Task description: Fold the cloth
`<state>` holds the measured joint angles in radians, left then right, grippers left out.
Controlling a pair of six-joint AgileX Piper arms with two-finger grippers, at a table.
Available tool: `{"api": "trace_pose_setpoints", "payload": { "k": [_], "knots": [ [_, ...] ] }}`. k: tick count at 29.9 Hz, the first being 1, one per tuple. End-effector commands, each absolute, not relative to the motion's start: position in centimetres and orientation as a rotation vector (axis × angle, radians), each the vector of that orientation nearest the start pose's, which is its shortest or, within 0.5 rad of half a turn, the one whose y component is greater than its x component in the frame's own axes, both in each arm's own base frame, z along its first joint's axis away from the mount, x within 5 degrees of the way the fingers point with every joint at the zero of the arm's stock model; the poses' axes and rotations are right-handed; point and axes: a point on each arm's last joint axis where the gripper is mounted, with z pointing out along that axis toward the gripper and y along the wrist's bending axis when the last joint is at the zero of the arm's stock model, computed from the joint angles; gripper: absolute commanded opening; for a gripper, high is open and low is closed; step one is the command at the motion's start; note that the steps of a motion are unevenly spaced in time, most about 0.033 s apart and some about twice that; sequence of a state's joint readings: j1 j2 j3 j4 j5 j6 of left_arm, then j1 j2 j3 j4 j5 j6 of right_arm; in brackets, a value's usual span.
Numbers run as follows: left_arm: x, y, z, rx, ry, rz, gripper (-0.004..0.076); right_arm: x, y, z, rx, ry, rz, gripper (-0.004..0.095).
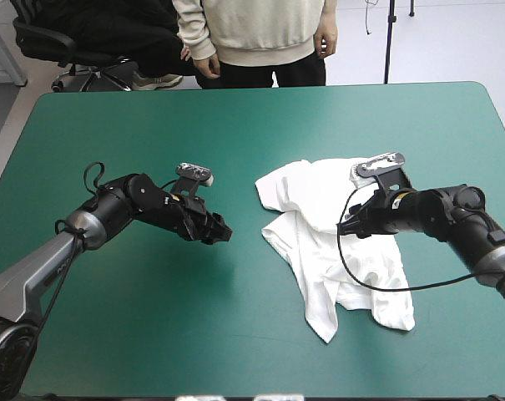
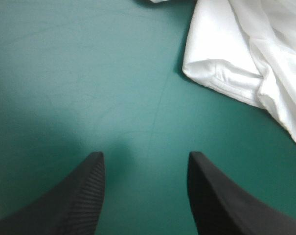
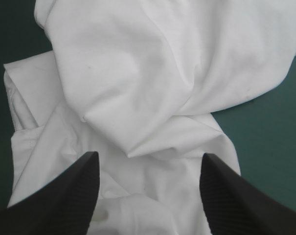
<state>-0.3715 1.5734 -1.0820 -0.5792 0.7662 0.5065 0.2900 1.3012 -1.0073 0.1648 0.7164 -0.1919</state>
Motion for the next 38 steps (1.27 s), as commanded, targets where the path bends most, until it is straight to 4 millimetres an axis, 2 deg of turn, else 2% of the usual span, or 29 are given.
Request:
{"api": "trace_pose_setpoints", "payload": {
  "k": [1, 14, 18, 24, 28, 31, 34, 38],
  "knots": [
    [28.3, -15.1, 27.6, 0.663, 2.473, -0.655, 0.0376, 25.5, 8.6, 32.2, -0.467, 2.353, 0.230, 0.0563],
    [28.4, -15.1, 27.6, 0.660, 2.466, -0.641, 0.0376, 25.5, 8.6, 32.2, -0.469, 2.357, 0.231, 0.0563],
    [27.1, -14.4, 28.7, 0.713, 2.498, -0.610, 0.0376, 25.5, 8.5, 32.2, -0.472, 2.357, 0.225, 0.0563],
    [23.6, -11.5, 33.5, 0.655, 2.425, -0.402, 0.0376, 25.5, 8.5, 32.2, -0.479, 2.356, 0.212, 0.0563],
    [20.1, -9.2, 37.4, 0.552, 2.302, -0.306, 0.0376, 25.6, 8.3, 32.2, -0.497, 2.351, 0.180, 0.0563],
    [17.5, -7.4, 39.3, 0.484, 2.241, -0.236, 0.0376, 25.6, 8.2, 32.1, -0.505, 2.349, 0.165, 0.0563],
    [15.0, -5.5, 40.5, 0.411, 2.198, -0.147, 0.0376, 25.7, 8.3, 32.2, -0.501, 2.333, 0.165, 0.0563],
    [11.6, -3.1, 39.8, 0.315, 2.145, -0.054, 0.0376, 25.8, 8.3, 32.3, -0.498, 2.323, 0.165, 0.0563]
  ]
}}
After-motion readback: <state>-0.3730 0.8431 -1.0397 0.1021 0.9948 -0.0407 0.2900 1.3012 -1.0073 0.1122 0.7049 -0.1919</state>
